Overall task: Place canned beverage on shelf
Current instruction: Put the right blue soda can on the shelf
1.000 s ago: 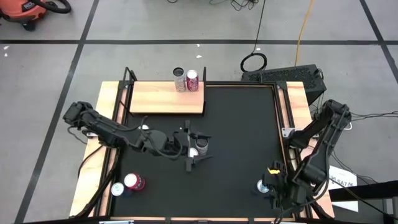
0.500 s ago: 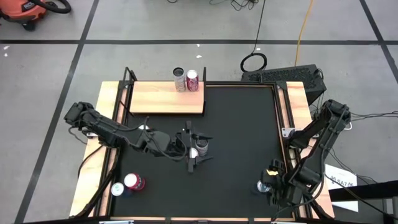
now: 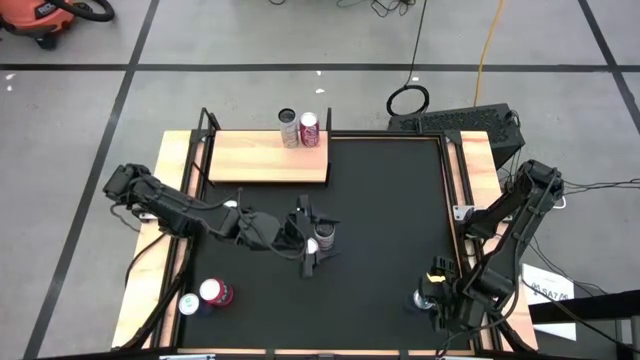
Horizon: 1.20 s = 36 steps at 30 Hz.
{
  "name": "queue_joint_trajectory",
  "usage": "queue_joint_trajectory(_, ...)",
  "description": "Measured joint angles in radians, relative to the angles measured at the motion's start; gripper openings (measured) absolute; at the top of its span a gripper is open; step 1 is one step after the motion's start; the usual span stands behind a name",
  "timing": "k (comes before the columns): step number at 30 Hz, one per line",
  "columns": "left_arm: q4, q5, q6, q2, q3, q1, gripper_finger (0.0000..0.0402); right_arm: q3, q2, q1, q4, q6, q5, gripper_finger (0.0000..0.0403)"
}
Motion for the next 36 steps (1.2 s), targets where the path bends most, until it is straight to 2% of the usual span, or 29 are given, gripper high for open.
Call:
queue_joint_trajectory(4,0.002,0.0,-0.002,0.0,0.0,0.011,0.0334,0.0,0.0,-0.007,-0.001,-0.007,0.001,0.0292)
queue_joint_trajectory(10,0.002,0.001,-0.046,0.0,0.0,0.022,0.0334,0.0,-0.001,-0.024,0.002,-0.007,0.003,0.0217)
queue_joint_trajectory(12,0.002,0.011,-0.079,0.0,0.0,0.028,0.0334,0.0,-0.002,-0.029,0.002,-0.008,0.003,0.0216)
queue_joint_trajectory(19,-0.003,0.2,-0.148,-0.001,0.012,0.05,0.0334,0.014,-0.053,-0.067,-0.005,-0.052,0.026,0.0216)
queue_joint_trajectory(26,-0.078,0.283,-0.16,-0.002,0.065,0.081,0.0334,0.125,-0.121,-0.17,-0.019,-0.272,0.155,0.0218)
queue_joint_trajectory(31,-0.078,0.417,-0.221,-0.002,0.072,0.117,0.0334,0.229,-0.127,-0.294,-0.018,-0.483,0.157,0.0218)
queue_joint_trajectory(36,-0.072,0.435,-0.262,-0.002,0.072,0.135,0.0334,0.334,-0.127,-0.402,0.009,-0.673,0.157,0.0218)
